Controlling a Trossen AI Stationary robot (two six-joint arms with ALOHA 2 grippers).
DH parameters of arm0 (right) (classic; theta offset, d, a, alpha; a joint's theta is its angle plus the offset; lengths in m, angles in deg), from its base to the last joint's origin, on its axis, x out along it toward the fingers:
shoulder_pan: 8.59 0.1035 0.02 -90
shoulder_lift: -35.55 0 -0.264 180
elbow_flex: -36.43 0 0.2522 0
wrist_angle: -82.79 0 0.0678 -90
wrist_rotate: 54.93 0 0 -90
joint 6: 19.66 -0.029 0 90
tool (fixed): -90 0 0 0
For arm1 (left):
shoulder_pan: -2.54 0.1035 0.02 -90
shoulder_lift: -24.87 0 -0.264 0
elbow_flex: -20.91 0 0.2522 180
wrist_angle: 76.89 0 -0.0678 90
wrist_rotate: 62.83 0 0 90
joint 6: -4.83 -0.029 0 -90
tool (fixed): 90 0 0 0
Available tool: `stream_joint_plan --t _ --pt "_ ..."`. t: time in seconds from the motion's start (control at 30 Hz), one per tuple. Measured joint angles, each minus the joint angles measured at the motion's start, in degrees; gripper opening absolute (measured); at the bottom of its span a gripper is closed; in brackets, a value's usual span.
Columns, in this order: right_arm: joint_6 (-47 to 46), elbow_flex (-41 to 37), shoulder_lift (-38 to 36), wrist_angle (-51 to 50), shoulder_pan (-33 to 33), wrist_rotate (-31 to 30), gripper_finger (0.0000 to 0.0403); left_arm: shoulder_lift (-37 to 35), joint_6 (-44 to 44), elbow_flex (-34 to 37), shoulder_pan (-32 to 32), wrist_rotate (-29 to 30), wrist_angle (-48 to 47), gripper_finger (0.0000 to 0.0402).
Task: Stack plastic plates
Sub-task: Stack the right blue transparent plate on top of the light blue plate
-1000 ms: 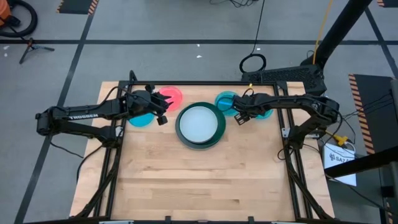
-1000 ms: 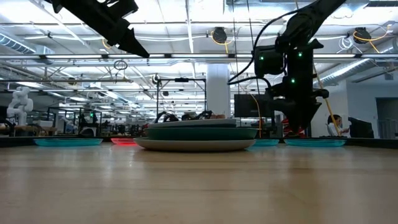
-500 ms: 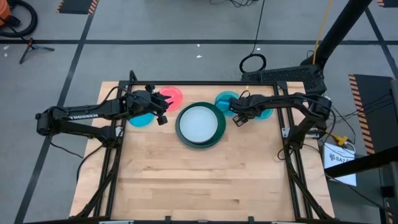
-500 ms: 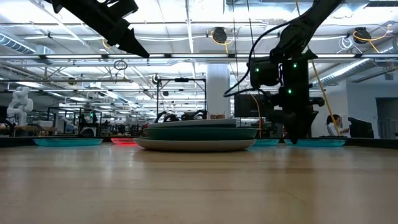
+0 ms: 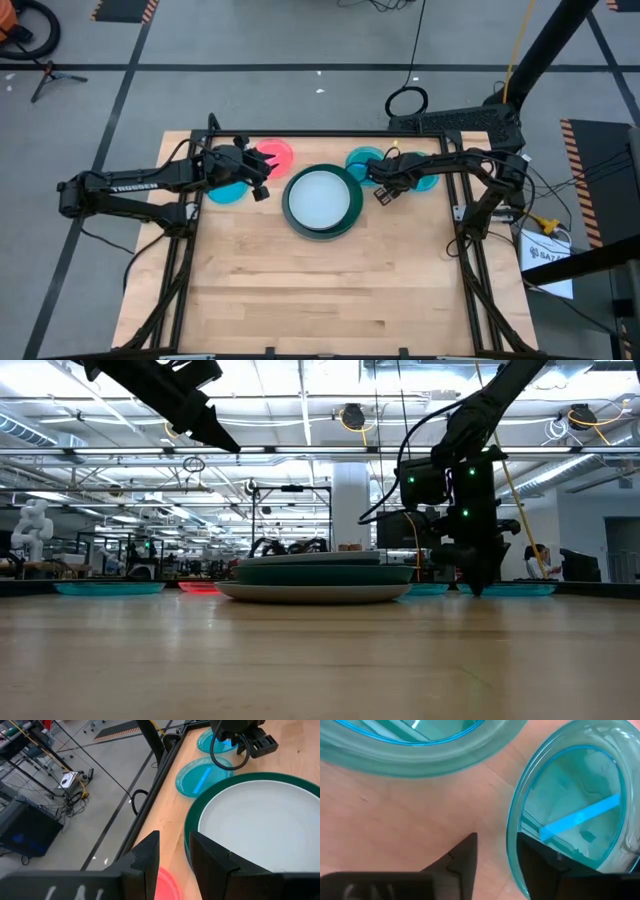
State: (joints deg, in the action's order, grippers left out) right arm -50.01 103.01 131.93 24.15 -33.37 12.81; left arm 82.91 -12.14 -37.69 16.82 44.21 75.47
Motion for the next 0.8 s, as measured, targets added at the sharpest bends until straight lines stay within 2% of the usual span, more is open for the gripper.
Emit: stream_joint_plan --t 0.47,0.8 --pt "0.00 -0.17 -0.06 -0.98 -0.07 -0.28 0.0009 0.00 -0.41 0.00 0.00 0.00 0.01 0.0113" --pt "-0.39 -0.15 -2.89 -4.44 0.09 -0.32 0.0002 0.00 -0.44 0.00 0.00 0.00 0.17 0.0113"
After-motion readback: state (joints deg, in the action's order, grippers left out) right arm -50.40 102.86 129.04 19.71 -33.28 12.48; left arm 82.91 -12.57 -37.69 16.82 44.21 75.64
